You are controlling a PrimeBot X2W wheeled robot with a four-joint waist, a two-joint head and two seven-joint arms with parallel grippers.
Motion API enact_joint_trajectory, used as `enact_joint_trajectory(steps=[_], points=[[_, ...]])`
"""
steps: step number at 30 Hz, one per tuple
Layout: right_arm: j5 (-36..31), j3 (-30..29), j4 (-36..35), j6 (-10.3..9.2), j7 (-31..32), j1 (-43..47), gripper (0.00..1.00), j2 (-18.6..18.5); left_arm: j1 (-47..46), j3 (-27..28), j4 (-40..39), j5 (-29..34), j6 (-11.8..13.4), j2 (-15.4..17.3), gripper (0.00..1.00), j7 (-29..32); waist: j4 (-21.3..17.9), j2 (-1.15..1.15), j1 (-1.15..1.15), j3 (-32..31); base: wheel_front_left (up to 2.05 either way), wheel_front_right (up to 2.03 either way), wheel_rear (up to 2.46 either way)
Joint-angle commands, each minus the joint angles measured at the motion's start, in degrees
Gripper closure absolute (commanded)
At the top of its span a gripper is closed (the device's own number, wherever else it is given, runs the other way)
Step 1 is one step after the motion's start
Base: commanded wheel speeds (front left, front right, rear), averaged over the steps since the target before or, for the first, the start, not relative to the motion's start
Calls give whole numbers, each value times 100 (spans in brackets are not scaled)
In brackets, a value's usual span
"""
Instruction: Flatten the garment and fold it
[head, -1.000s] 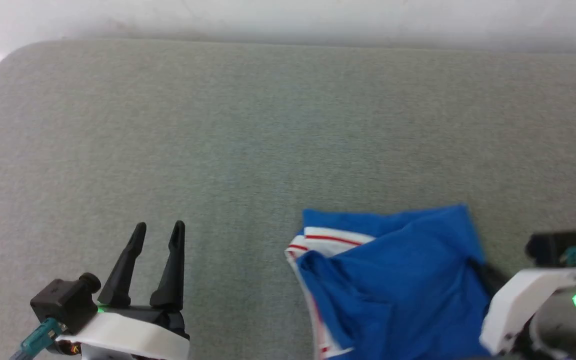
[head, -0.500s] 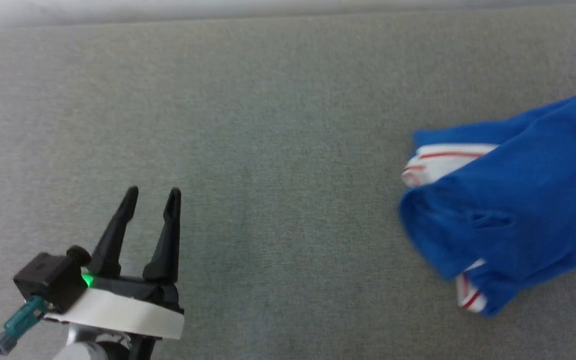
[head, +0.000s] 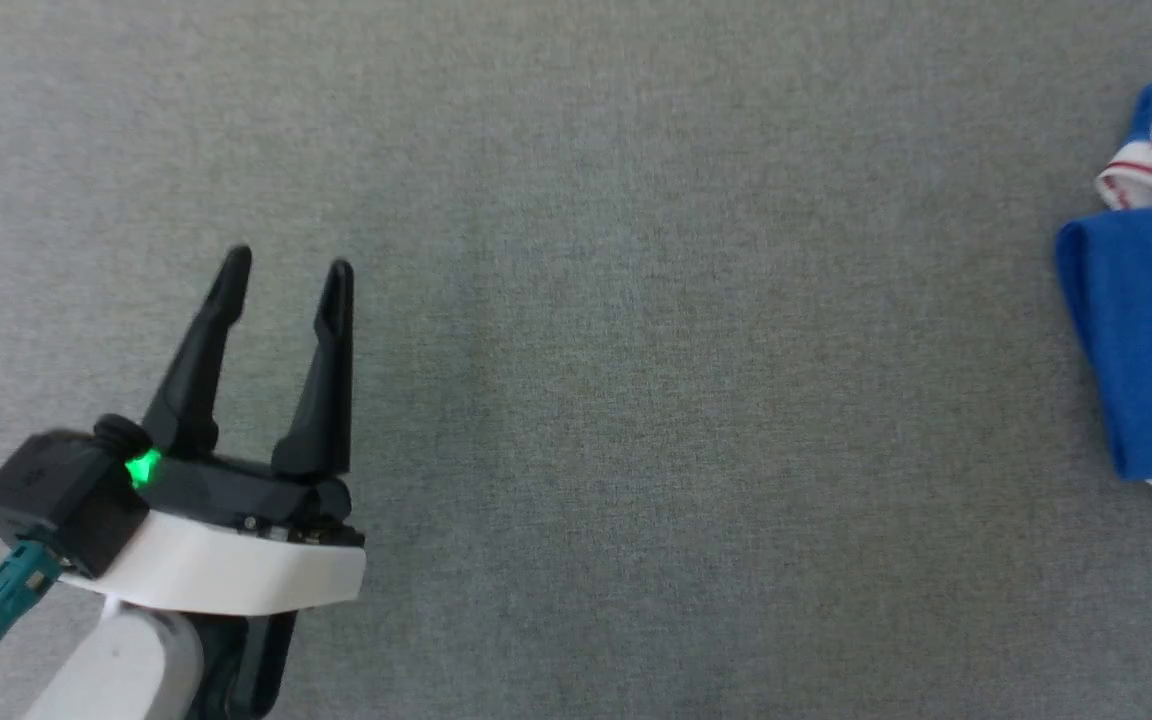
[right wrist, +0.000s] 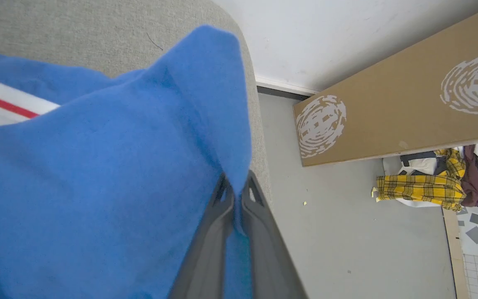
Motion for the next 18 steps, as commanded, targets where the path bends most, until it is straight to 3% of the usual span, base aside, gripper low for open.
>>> enact_joint_trajectory(steps=[1, 8, 9, 10, 11, 18], points=[[-59, -65, 72, -11, -78, -128, 100, -1, -143, 5, -38, 91, -35, 32, 0, -66, -74, 0, -1, 349, 0, 0, 0], [-323, -207, 499, -11, -531, -220, 100, 22, -409, 35, -8, 518, -143, 24, 0, -351, -81, 0, -1, 532, 0, 0, 0], [-371, -229, 544, -11, -601, -242, 95, 46, -421, 63, 3, 551, -146, -8, 0, -381, -86, 0, -1, 558, 0, 0, 0], [-406, -233, 591, -11, -660, -254, 62, 73, -428, 81, 23, 576, -162, -43, 0, -404, -89, 0, -1, 574, 0, 0, 0], [-429, -228, 639, -11, -699, -259, 0, 104, -424, 78, 53, 591, -194, -68, 0, -419, -92, 0, -1, 591, 0, 0, 0], [-487, -224, 904, -11, -912, -308, 0, 208, -427, 152, 202, 679, -360, -254, 0, -466, -56, 0, -1, 554, 0, 0, 0]])
